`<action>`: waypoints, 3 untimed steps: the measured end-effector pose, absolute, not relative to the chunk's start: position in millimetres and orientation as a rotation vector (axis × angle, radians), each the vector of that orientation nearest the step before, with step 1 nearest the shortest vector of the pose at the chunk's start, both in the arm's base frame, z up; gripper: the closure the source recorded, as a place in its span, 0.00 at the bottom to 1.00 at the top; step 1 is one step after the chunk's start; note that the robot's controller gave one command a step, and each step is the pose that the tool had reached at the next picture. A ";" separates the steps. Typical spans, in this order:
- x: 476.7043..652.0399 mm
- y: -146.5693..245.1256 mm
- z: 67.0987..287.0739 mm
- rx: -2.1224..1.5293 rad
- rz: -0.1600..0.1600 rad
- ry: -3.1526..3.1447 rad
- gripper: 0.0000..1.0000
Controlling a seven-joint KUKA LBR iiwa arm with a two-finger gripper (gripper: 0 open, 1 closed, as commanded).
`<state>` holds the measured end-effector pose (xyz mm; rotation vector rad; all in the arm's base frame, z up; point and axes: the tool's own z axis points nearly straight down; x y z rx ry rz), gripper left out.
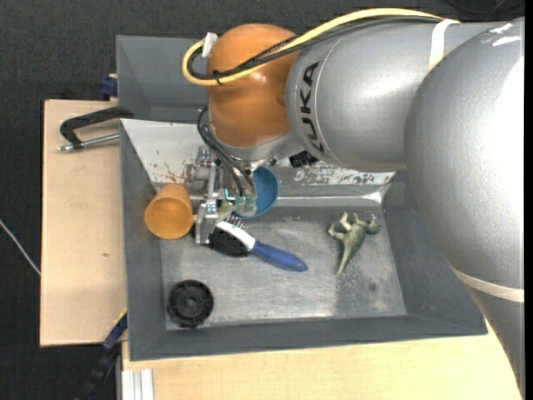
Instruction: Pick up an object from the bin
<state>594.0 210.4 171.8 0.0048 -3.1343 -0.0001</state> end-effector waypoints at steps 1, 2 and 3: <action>595.6 153.3 77.2 -0.396 -0.019 -3.124 0.00; 597.7 155.8 81.4 -0.390 -0.008 -3.123 0.00; 599.4 158.8 77.7 -0.438 -0.007 -3.120 0.00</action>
Offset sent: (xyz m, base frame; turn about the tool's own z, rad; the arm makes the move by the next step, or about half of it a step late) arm -0.0022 -0.0626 -0.1018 0.2575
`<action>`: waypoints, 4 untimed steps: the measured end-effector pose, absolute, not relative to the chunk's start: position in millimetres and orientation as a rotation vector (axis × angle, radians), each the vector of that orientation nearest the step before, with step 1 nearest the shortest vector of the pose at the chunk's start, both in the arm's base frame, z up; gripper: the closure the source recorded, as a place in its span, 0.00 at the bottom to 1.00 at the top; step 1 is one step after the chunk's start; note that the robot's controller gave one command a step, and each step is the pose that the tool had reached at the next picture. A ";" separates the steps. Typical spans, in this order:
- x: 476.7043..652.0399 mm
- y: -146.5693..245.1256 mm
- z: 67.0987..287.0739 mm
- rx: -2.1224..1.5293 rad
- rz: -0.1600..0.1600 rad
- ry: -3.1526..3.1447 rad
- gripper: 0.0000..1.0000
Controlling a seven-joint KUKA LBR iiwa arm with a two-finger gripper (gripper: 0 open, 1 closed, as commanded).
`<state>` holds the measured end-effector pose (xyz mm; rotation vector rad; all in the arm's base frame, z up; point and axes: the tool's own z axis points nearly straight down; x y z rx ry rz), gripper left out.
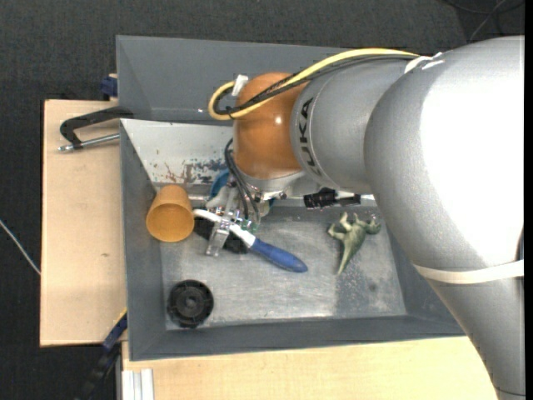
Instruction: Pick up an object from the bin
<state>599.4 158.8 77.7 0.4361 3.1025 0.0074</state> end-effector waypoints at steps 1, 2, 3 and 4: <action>601.3 159.7 81.4 0.436 0.004 3.107 0.00; 601.0 160.8 78.3 0.516 0.011 3.091 0.00; 601.8 161.4 79.1 0.515 0.014 3.087 1.00; 603.4 162.6 99.2 0.514 0.007 3.093 1.00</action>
Offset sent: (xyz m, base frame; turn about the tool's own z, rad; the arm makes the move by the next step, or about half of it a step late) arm 0.0000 0.0000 0.0000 0.0000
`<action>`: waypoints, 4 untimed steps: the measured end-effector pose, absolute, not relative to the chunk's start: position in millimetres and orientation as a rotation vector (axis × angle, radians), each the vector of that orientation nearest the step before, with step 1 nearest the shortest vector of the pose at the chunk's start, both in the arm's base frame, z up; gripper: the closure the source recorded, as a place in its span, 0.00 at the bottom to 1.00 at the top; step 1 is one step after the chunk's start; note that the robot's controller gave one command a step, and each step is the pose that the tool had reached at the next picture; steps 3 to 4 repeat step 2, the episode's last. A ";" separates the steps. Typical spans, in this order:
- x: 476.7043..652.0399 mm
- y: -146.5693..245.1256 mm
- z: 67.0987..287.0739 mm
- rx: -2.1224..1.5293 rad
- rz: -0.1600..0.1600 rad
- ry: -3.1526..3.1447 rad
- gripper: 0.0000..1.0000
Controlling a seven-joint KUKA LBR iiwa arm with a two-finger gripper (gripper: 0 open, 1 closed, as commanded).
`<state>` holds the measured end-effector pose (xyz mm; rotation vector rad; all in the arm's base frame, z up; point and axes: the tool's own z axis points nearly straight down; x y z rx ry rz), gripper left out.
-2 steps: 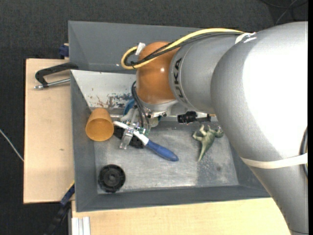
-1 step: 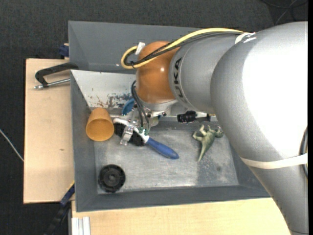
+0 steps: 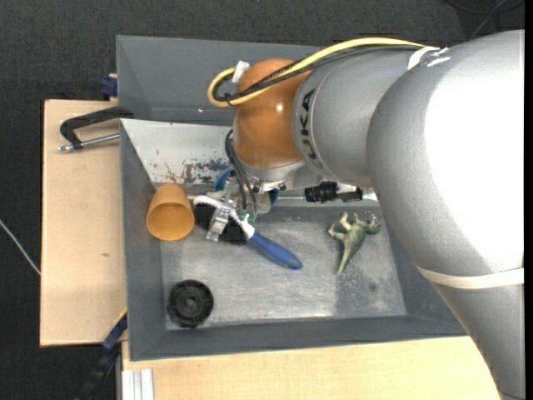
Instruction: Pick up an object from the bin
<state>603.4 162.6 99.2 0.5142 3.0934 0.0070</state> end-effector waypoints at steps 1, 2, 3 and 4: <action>605.7 164.0 181.6 0.511 0.010 3.091 1.00; 606.4 164.6 183.9 0.509 0.005 3.096 1.00; 606.4 164.6 183.9 0.509 0.005 3.096 1.00; 606.4 164.6 183.9 0.509 0.005 3.096 1.00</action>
Offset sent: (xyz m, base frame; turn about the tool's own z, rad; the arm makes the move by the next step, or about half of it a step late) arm 0.0001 -0.0001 0.0771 0.0000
